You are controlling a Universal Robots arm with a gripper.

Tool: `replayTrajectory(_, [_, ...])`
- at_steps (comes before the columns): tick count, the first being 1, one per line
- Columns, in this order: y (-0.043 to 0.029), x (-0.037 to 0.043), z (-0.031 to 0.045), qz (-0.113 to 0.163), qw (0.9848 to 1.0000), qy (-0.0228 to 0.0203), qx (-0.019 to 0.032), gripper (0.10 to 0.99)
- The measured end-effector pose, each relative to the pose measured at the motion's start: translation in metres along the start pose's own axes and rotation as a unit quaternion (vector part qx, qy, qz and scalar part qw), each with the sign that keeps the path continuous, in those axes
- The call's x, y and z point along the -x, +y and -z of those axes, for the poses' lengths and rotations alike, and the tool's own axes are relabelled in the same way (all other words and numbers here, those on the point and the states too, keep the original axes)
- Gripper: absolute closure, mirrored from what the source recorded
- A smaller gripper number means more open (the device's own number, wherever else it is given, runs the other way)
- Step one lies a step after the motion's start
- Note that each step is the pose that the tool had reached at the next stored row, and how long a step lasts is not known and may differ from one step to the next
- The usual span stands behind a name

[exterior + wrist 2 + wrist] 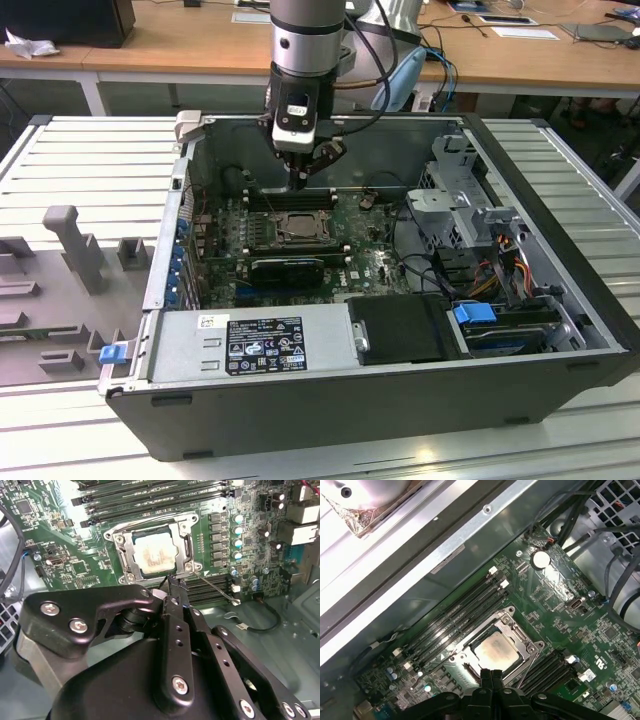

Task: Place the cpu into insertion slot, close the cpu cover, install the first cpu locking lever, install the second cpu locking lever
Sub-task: 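Install the first cpu locking lever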

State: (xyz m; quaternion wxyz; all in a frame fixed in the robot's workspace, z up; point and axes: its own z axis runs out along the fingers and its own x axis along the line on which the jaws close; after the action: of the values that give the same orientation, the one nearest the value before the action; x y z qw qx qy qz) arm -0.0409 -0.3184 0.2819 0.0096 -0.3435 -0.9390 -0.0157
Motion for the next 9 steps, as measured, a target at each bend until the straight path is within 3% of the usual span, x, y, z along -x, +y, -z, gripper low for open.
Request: replayTrajectory(9, [0.0000, 0.0000, 0.0000, 0.030, 0.9995, 0.0007, -0.0008, 0.980])
